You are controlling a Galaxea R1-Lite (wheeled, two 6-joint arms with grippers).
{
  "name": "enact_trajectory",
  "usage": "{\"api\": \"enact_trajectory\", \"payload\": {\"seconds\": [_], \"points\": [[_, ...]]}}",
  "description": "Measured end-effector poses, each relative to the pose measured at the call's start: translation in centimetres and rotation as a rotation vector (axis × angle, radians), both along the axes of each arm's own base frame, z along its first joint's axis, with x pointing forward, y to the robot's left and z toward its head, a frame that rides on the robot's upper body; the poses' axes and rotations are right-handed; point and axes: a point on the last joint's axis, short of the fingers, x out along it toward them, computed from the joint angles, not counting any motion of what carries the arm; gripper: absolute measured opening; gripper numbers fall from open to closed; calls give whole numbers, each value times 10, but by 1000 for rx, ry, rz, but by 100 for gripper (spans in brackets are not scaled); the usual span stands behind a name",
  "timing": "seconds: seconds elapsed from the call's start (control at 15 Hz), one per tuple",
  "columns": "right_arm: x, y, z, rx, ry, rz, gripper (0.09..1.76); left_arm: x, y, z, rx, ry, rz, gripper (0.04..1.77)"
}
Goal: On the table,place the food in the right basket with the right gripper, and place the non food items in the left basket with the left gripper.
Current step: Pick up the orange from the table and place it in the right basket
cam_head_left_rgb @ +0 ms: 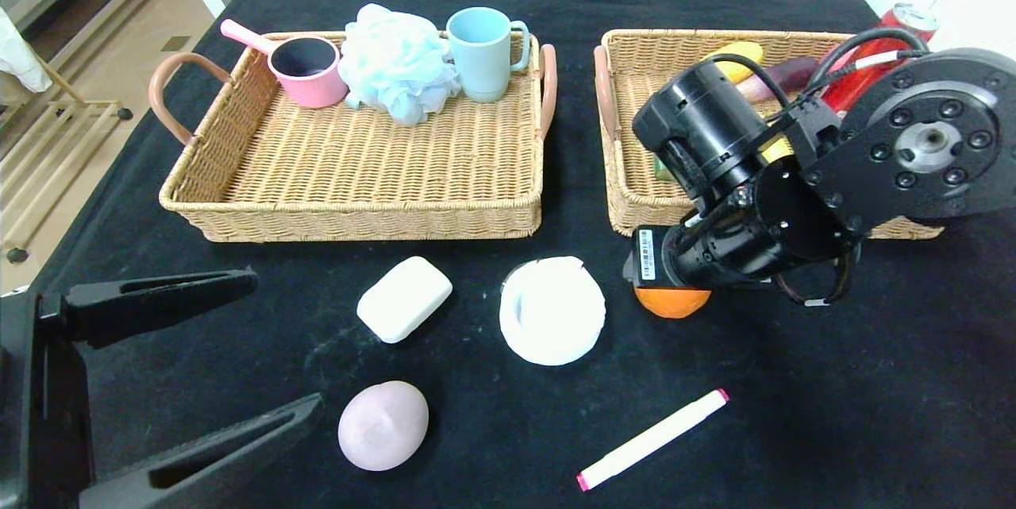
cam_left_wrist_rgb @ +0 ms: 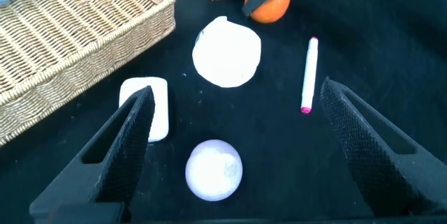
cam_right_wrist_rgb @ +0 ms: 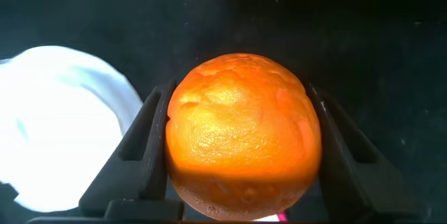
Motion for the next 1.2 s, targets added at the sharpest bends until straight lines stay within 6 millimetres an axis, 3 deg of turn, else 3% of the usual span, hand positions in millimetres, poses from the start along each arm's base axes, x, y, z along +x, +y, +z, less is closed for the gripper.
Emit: {"api": "enact_trajectory", "payload": {"seconds": [0.73,1.0,1.2], "points": [[-55,-33,54,13,-70,79,121,-5,2,0,-9,-20,-26,172],[-58,-40,73,0,-144,125,121,-7,3,2,-16,-27,-29,172],[-43,-41,83,2,-227,127,121,-8,4,3,-20,-36,-29,172]]}}
